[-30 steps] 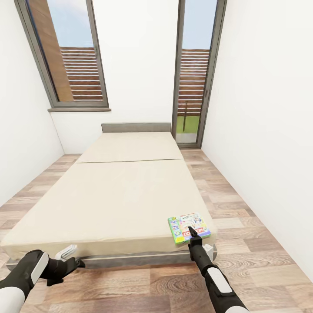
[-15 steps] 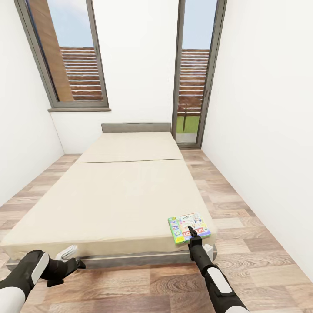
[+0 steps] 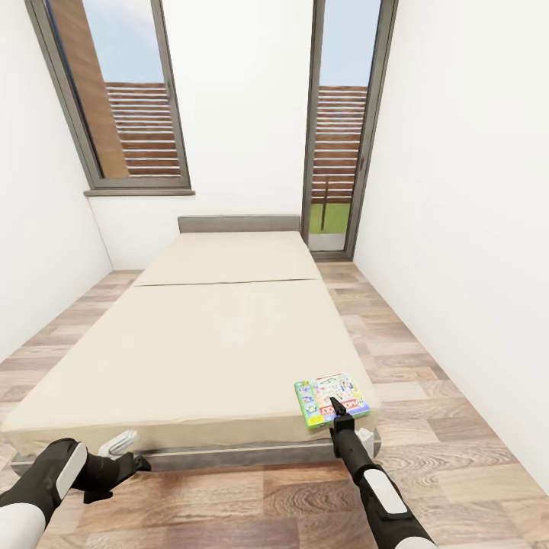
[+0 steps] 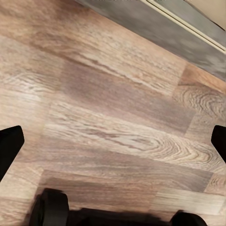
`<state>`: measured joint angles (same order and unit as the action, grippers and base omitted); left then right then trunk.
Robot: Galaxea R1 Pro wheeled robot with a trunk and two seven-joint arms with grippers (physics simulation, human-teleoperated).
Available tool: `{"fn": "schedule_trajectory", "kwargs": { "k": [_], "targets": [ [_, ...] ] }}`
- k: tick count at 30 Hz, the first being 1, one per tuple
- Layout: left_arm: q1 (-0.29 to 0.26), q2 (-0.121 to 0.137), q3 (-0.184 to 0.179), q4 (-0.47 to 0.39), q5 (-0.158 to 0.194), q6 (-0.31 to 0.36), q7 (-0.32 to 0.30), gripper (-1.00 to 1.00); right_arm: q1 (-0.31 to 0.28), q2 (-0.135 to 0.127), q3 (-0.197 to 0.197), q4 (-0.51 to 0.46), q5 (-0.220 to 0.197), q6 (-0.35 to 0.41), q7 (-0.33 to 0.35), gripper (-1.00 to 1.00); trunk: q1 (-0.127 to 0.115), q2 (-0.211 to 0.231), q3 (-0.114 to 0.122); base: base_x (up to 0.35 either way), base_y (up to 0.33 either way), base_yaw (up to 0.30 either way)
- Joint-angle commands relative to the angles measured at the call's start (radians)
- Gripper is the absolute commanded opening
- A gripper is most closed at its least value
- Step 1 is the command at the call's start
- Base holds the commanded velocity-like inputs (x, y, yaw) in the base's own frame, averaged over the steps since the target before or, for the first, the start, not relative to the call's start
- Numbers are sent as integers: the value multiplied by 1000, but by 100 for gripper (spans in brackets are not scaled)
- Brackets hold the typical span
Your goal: Put all the toys in the child's room - the three board games (two on the bed and one on the table), the two jigsaw puzzles on the table, and the tennis ball on the table - inside the toy box on the table in the child's room.
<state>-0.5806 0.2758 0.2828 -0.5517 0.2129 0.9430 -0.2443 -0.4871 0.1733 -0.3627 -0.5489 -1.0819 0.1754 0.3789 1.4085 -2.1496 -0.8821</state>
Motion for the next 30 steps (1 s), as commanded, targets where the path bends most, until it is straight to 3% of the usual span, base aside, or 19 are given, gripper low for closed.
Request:
{"fn": "schedule_trajectory", "kwargs": {
  "k": [1, 20, 21, 30],
  "targets": [
    [-1, 0, 4, 0, -3, 5, -4, 100, -1, 1, -7, 0, -9, 10, 3, 100, 0, 0, -1, 0, 0, 0],
    [0, -1, 3, 0, -3, 5, -4, 100, -1, 1, -6, 0, -9, 10, 3, 100, 0, 0, -1, 0, 0, 0],
    [0, -1, 3, 0, -3, 5, -4, 100, -1, 1, -6, 0, -9, 10, 3, -100, 0, 0, -1, 0, 0, 0],
    [-1, -1, 4, 0, -3, 5, -4, 100, -1, 1, -7, 0, -10, 13, 3, -100, 0, 0, -1, 0, 0, 0]
  ]
}}
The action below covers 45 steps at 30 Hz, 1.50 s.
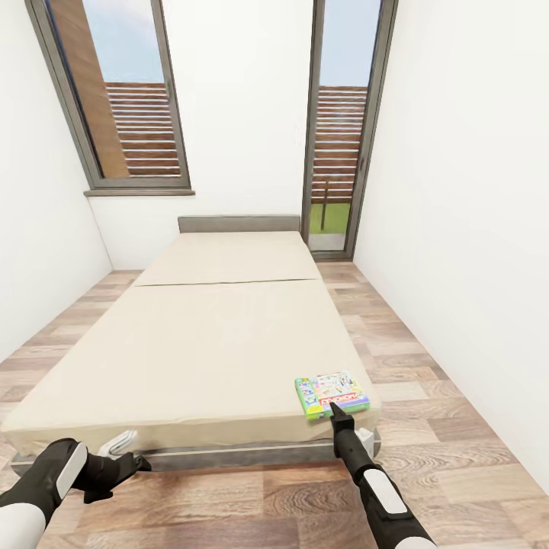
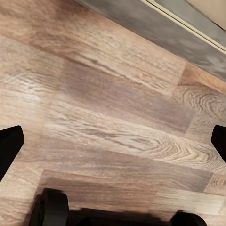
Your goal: Put all the toys in the child's room - the three board games (two on the bed and one on the table), the two jigsaw puzzles on the table, and the tennis ball on the table - inside the toy box on the table in the child's room.
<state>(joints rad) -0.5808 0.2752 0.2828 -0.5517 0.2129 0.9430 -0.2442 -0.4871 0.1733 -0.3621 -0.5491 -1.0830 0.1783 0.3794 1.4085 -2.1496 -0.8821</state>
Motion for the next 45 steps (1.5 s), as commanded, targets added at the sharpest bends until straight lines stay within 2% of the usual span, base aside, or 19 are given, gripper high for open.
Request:
{"fn": "schedule_trajectory", "kwargs": {
  "k": [1, 6, 35, 38, 43, 45],
  "targets": [
    [-1, 0, 4, 0, -3, 5, -4, 100, -1, 1, -7, 0, -9, 10, 3, -100, 0, 0, -1, 0, 0, 0],
    [0, 1, 4, 0, -2, 5, -5, 100, -1, 1, -7, 0, -10, 10, 3, -100, 0, 0, -1, 0, 0, 0],
    [0, -2, 4, 0, -3, 5, -4, 100, -1, 1, -5, -5, -5, 12, 12, -100, -111, 203, 90, 0, 0, 0],
    [0, -2, 4, 0, -3, 5, -4, 100, -1, 1, -4, -10, -4, 30, 9, -100, -123, 224, 99, 0, 0, 0],
    [-1, -5, 4, 6, -4, 4, -2, 100, -2, 1, 26, -70, -1, 140, 6, -100, -142, 259, 115, 0, 0, 0],
    [-1, -5, 4, 7, -4, 4, -1, 100, -2, 1, 33, -88, 0, 158, 7, -100, -150, 273, 121, 0, 0, 0]
  ]
}}
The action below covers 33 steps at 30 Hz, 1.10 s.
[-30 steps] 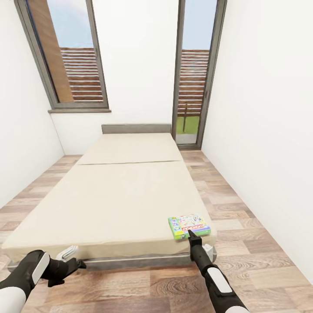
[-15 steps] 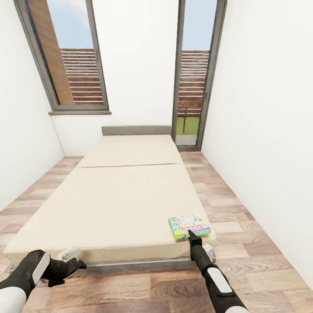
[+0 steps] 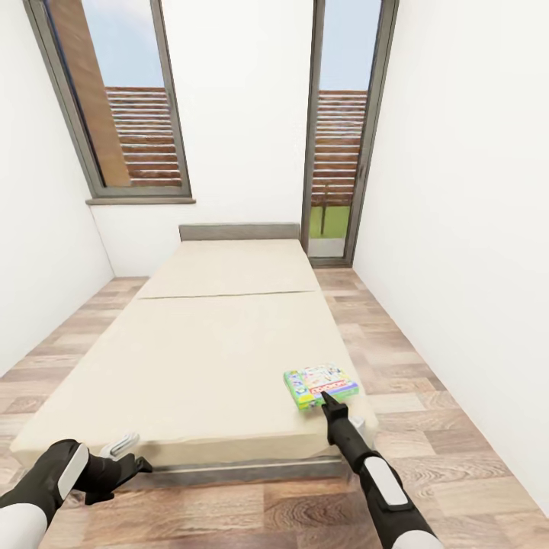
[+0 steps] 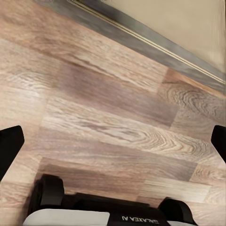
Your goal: Put all the toys in the child's room - the three board games (two on the bed and one on the table), the two jigsaw puzzles on the table, and the tennis ball on the table - inside the toy box on the table in the child's room.
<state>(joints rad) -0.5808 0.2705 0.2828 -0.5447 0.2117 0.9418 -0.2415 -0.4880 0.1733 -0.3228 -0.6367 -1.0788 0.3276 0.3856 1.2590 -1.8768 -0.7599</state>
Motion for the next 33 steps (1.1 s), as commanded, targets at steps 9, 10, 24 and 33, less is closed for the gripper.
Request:
{"fn": "schedule_trajectory", "kwargs": {
  "k": [9, 10, 24, 33],
  "targets": [
    [-1, -2, 3, 2, -3, 3, -3, 100, 0, -31, 31, -36, -6, 60, 8, -100, -35, 63, 27, 0, 0, 0],
    [-1, -2, 3, 2, -3, 3, -3, 100, 0, -38, 34, -36, -6, 79, 8, -100, -39, 70, 30, 0, 0, 0],
    [0, -7, -2, 2, -4, 5, -6, 100, 1, -70, 51, -58, 16, 211, 63, -100, -92, 168, 74, 0, 0, 0],
    [0, -1, -1, 2, -3, 7, -7, 100, 5, -129, 145, -137, 75, 241, 67, -100, -127, 231, 102, 0, 0, 0]
  ]
}}
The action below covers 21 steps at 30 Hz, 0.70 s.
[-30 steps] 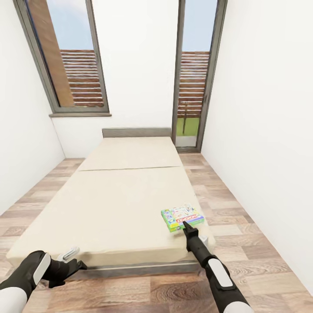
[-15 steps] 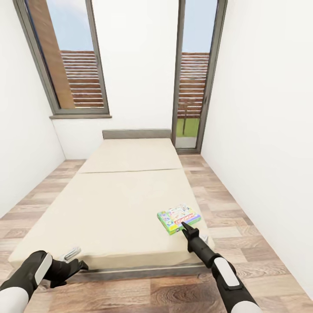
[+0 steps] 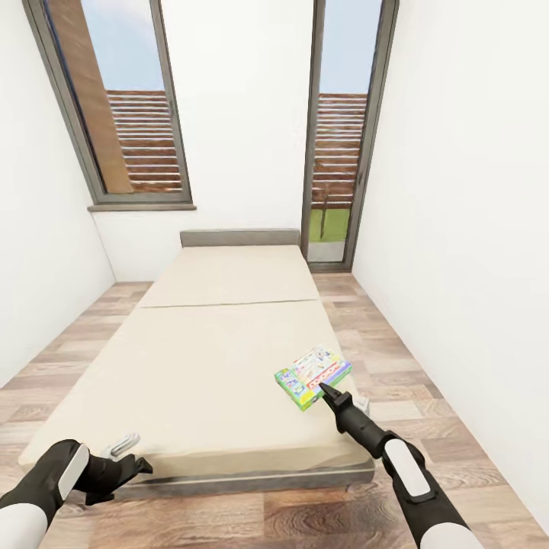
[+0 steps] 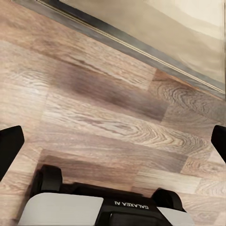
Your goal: Put all the toys in the child's room - the three board games (two on the bed and one on the table), the two jigsaw puzzles on the table, and the tennis ball on the table - inside the toy box on the table in the child's room.
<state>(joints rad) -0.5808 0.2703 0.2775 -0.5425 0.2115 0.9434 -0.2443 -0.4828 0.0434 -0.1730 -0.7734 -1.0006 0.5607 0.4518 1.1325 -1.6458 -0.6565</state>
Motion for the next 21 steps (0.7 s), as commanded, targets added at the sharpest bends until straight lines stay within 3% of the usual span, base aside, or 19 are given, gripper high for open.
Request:
{"fn": "schedule_trajectory", "kwargs": {
  "k": [1, 21],
  "targets": [
    [-1, 0, 4, -1, -3, 5, -4, 100, 2, -2, -3, -4, -2, 21, 2, -100, -4, 7, 2, 0, 0, 0],
    [-1, -8, 2, -1, -4, 5, -1, 100, 8, -4, 3, -49, -1, 48, 6, -100, -81, 147, 65, 0, 0, 0]
  ]
}}
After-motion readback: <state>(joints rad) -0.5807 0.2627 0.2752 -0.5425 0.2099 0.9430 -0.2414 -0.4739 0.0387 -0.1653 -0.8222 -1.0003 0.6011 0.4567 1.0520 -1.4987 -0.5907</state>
